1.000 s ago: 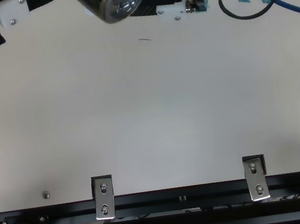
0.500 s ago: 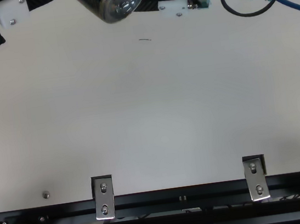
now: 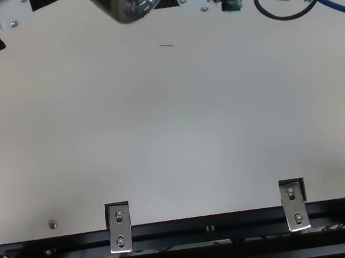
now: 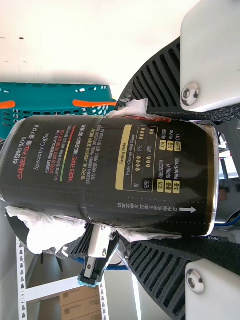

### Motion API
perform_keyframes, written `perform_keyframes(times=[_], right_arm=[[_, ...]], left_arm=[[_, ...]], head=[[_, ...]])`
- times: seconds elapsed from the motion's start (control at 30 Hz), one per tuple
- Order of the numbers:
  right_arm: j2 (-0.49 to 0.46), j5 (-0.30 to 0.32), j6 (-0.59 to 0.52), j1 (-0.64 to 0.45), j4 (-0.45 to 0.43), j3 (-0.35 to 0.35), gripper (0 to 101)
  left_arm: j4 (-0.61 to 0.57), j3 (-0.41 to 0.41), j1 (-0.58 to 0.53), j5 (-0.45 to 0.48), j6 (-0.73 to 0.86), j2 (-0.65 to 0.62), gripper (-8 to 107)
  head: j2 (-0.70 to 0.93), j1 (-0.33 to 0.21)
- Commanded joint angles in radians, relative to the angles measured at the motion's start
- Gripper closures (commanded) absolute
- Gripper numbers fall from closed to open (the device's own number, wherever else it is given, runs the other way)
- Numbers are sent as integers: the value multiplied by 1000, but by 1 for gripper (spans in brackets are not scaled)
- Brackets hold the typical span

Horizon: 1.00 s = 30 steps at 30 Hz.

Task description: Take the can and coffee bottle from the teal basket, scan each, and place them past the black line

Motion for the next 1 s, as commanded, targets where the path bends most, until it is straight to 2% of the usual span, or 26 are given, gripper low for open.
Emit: perform_keyframes(times=[0.0, 0.03, 0.97], right_arm=[[0, 0, 0, 0, 0, 0, 52], [0, 0, 0, 0, 0, 0, 0], [-9, -24, -9, -12, 41, 21, 0]], left_arm=[[0, 0, 0, 0, 0, 0, 89], [0, 0, 0, 0, 0, 0, 89], [-37, 14, 1, 1, 14, 4, 89]], head=[[2, -27], [2, -27], [2, -27]])
